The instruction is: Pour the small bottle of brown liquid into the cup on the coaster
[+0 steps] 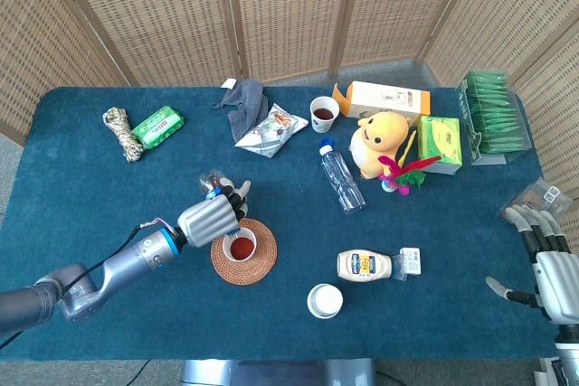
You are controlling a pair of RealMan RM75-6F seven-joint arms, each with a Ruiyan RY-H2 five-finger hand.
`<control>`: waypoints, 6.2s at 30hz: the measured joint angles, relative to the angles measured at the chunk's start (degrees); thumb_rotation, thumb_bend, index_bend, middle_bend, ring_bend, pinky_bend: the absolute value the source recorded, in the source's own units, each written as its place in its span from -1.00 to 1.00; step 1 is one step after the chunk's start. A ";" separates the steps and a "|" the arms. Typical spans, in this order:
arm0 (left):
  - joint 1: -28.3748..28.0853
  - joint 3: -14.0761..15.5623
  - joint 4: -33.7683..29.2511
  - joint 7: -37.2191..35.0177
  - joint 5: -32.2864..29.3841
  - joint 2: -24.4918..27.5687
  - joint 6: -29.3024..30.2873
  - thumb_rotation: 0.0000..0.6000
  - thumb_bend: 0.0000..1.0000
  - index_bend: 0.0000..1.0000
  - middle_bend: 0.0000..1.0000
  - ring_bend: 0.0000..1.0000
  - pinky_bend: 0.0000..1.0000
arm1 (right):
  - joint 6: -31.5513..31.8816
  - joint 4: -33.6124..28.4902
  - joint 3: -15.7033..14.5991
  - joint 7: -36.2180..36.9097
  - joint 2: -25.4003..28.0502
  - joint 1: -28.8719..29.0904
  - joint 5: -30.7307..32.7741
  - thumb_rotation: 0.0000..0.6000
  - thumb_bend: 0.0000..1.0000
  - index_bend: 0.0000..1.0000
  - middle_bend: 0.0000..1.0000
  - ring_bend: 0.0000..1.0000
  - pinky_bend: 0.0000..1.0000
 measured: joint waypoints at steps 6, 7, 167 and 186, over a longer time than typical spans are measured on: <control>-0.19 -0.47 -0.67 1.65 -0.17 0.33 -0.79 1.00 -0.03 -0.22 -0.27 -0.65 -0.24 | 0.12 0.08 0.04 0.26 0.07 -0.06 0.00 1.00 -1.00 -1.00 -1.00 -1.00 -1.00; -0.25 -0.55 -0.80 2.01 -0.21 0.47 -0.98 1.00 -0.03 -0.22 -0.27 -0.65 -0.24 | 0.11 0.09 0.04 0.30 0.09 -0.06 0.00 1.00 -1.00 -1.00 -1.00 -1.00 -1.00; 19.08 -6.71 34.09 -108.04 -14.24 -18.06 5.51 1.00 -0.19 -0.92 -1.00 -1.00 -0.73 | -4.24 -1.80 -2.02 -10.89 -3.29 2.02 -0.57 1.00 -1.00 -1.00 -1.00 -1.00 -1.00; 19.84 -5.61 34.19 -108.93 -12.80 -16.94 8.69 1.00 -0.23 -1.00 -1.00 -1.00 -0.97 | -3.82 -1.91 -2.17 -10.61 -3.12 1.89 -1.09 1.00 -1.00 -1.00 -1.00 -1.00 -1.00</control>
